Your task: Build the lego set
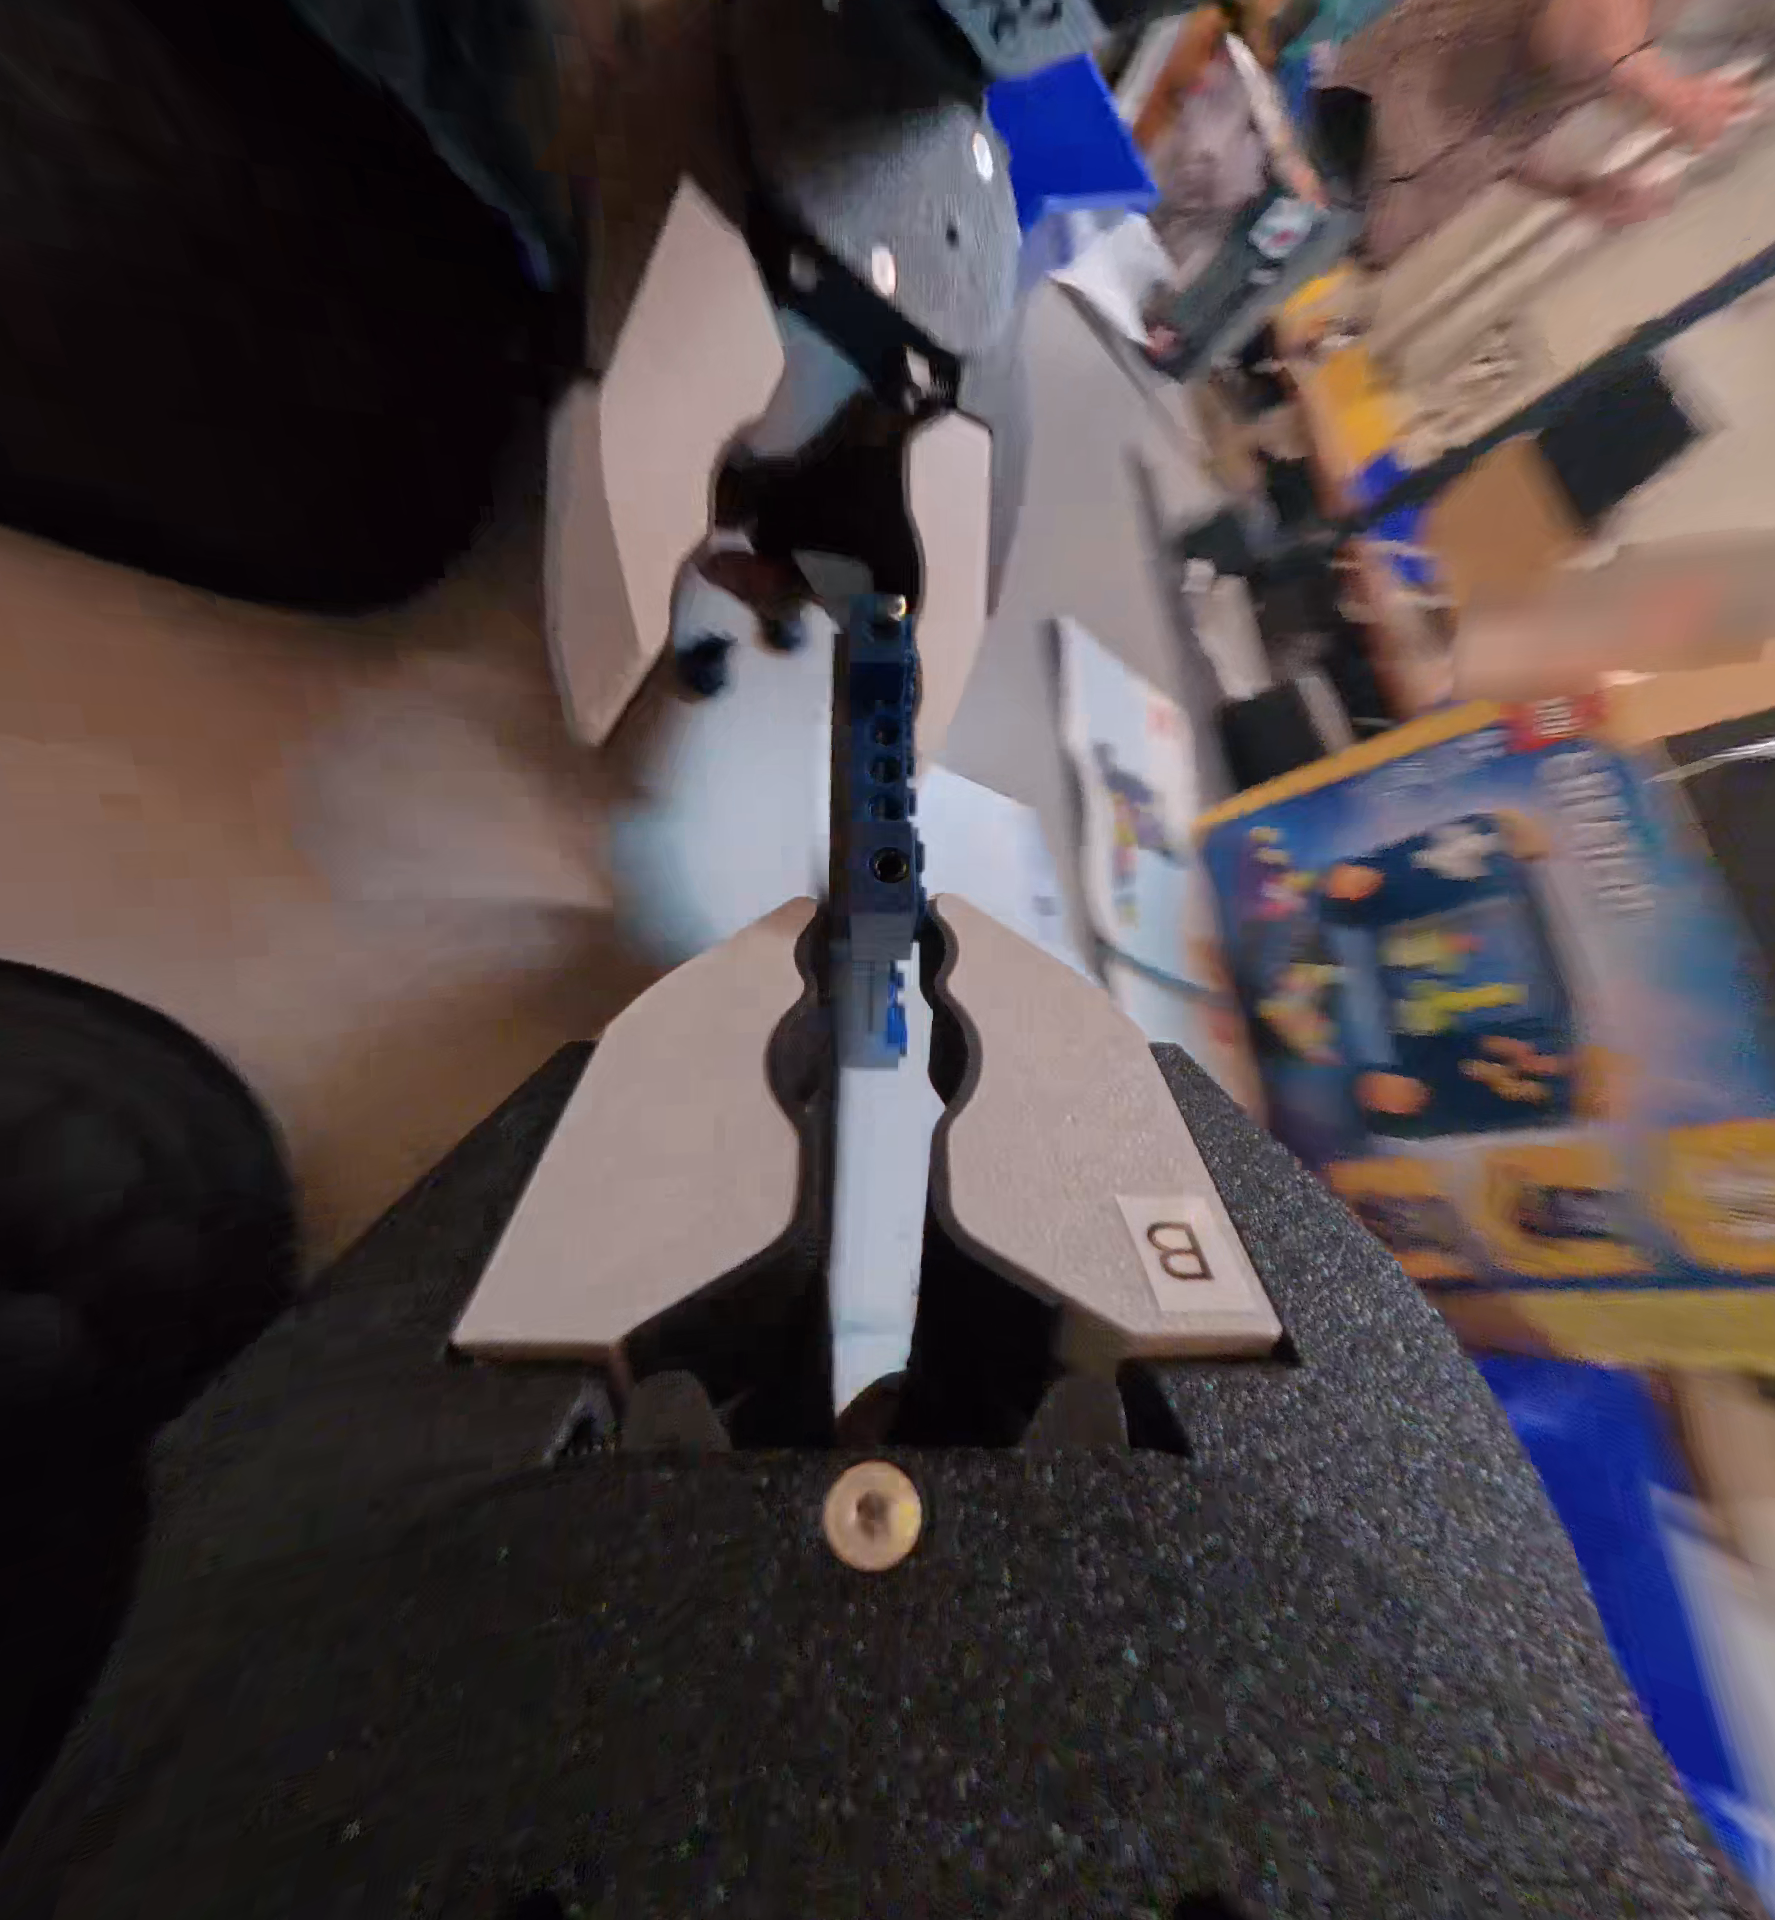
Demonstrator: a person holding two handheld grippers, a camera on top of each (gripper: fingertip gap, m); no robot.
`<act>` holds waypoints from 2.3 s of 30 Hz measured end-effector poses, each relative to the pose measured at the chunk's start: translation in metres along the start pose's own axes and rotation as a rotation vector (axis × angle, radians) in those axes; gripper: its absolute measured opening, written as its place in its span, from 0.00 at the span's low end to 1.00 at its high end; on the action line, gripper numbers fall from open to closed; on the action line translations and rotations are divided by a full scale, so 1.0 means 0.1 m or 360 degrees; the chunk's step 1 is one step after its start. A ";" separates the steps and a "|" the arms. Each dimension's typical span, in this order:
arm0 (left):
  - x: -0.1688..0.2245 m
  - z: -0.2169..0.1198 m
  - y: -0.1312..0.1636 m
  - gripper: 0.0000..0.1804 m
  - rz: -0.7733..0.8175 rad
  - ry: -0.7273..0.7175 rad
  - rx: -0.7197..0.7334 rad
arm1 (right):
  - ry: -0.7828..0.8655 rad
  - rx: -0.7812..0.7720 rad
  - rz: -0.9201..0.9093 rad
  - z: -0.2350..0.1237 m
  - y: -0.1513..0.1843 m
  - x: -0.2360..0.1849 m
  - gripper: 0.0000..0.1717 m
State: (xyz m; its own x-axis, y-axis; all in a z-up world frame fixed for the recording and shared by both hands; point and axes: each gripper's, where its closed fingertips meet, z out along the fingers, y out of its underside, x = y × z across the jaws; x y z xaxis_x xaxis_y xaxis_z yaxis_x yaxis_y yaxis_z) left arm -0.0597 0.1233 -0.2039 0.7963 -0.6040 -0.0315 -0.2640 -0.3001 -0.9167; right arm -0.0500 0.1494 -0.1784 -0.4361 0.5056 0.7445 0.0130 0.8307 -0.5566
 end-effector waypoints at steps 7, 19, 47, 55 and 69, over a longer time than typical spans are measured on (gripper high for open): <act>-0.31 -0.27 -0.30 0.38 -0.0439 -0.0384 0.0265 | 0.0655 -0.0441 -0.0713 -0.11 0.00 0.33 0.09; 0.04 -0.42 -1.01 0.22 -0.1523 0.0126 0.1424 | 0.1090 -0.0420 -0.0911 -0.25 -0.59 0.63 0.09; 0.22 -0.47 -0.98 0.11 -0.0811 -0.0079 0.1328 | -0.0808 0.1231 0.2204 -0.26 -0.71 0.50 0.14; 0.17 -0.53 -0.98 0.11 -0.0914 -0.0024 0.1429 | -0.0756 0.1126 0.2066 -0.28 -0.68 0.42 0.17; 0.10 -0.51 -0.62 0.24 -0.0483 -0.0213 0.0495 | -0.0822 0.0738 0.1484 -0.27 -0.47 0.07 0.08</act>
State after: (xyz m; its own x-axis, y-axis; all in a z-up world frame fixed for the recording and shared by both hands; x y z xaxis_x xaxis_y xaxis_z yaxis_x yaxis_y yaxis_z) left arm -0.0633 0.0981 -0.1274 0.8813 -0.4160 0.2242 0.1517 -0.2004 -0.9679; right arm -0.0294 0.1203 -0.1373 -0.7474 0.6322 -0.2045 0.2383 -0.0324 -0.9707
